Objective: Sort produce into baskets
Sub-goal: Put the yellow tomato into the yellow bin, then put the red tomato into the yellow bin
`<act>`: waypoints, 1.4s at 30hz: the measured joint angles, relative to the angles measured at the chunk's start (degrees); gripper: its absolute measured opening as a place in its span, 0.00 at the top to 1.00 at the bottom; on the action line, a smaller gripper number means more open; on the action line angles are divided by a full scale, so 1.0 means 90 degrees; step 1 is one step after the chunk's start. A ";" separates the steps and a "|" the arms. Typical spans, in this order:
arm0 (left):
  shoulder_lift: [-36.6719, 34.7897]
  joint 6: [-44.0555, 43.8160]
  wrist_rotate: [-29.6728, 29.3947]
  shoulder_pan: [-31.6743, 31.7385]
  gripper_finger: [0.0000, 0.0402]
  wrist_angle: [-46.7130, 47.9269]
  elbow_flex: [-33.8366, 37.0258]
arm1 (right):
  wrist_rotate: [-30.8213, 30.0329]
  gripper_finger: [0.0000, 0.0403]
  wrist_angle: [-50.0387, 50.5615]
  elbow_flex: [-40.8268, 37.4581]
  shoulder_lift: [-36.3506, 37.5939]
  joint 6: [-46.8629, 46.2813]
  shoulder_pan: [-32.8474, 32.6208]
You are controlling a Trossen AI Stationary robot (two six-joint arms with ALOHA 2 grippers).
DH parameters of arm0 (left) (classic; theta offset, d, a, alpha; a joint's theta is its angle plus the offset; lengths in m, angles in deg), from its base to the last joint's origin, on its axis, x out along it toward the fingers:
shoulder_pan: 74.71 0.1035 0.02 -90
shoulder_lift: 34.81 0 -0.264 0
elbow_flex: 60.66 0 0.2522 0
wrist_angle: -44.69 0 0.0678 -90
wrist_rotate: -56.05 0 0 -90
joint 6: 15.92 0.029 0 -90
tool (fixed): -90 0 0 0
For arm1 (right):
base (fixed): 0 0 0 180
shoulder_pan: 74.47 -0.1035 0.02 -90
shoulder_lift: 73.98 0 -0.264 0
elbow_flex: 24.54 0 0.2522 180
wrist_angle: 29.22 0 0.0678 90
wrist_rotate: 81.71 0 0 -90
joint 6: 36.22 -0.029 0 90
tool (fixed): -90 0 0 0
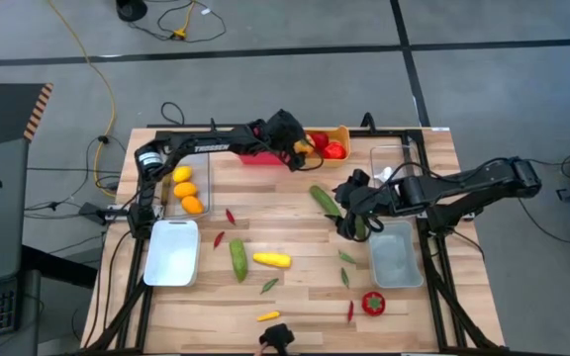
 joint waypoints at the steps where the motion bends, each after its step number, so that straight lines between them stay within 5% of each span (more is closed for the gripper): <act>1: -0.0067 0.0003 0.0000 0.0000 0.06 0.0009 0.0000 | 0.0000 0.04 0.0079 0.0050 0.0000 0.0000 0.0000; 8: -0.0724 0.0033 0.0124 -0.0002 0.06 0.0608 -0.0002 | 0.0087 0.04 0.0415 0.0356 0.0005 -0.0003 -0.0265; 16: -0.1603 -0.0019 0.0734 -0.0090 0.06 0.1787 -0.0005 | 0.1899 0.04 0.0548 0.0360 0.0005 -0.0442 -0.0885; 25: -0.2542 -0.0073 0.0256 -0.0525 0.06 0.2494 0.0097 | 0.2129 0.04 0.0546 0.0360 0.0005 -0.2694 -0.1806; 33: -0.3535 -0.0399 -0.0492 -0.0866 0.06 0.2155 0.1441 | 0.1654 0.04 0.0551 0.0360 0.0002 -0.4883 -0.2514; 42: -0.4134 -0.0746 -0.0487 -0.1149 0.06 0.1056 0.2823 | 0.1651 0.04 0.0721 0.0362 0.0000 -0.8349 -0.3161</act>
